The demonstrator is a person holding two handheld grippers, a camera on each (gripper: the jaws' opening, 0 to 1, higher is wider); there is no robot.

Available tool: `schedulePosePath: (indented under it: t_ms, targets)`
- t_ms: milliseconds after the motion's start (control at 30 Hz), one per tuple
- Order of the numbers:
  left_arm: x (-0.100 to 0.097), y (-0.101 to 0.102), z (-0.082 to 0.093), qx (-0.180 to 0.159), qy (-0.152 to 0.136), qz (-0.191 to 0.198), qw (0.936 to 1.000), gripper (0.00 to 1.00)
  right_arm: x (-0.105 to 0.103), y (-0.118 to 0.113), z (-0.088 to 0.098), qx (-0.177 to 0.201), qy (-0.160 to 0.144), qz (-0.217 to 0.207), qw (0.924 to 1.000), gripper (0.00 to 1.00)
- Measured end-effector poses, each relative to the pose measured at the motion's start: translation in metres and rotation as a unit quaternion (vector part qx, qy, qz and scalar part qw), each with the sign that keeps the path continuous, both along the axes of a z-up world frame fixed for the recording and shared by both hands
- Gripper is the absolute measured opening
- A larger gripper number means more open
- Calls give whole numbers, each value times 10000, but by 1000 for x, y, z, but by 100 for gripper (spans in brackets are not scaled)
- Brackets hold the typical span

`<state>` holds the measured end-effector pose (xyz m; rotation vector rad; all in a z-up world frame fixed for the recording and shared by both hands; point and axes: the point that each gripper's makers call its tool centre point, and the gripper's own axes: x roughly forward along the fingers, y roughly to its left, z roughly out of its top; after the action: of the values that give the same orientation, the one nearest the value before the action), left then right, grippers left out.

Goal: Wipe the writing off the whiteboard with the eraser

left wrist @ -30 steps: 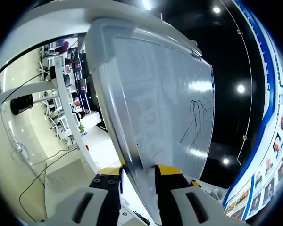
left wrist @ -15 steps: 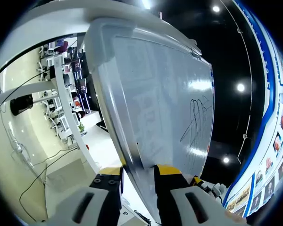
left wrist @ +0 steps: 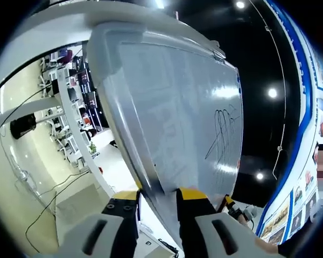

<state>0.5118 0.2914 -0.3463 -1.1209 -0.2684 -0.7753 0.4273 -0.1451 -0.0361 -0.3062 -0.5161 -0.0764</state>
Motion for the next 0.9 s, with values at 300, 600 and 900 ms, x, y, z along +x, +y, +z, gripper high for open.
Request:
schedulePosePath:
  t_ms: [300,600,900]
  targets:
    - [9,4,-1,118,-31,169,9998,32,-1,-35,4,9,-115,212,9997,35]
    - [9,3,-2,374,212,356,9984,35,-7,-78,0,116,-135,304,9994,35]
    - [0,1,-1,233,435,741,9960,35,-12,-111,-4,123,-125,317,9993,35]
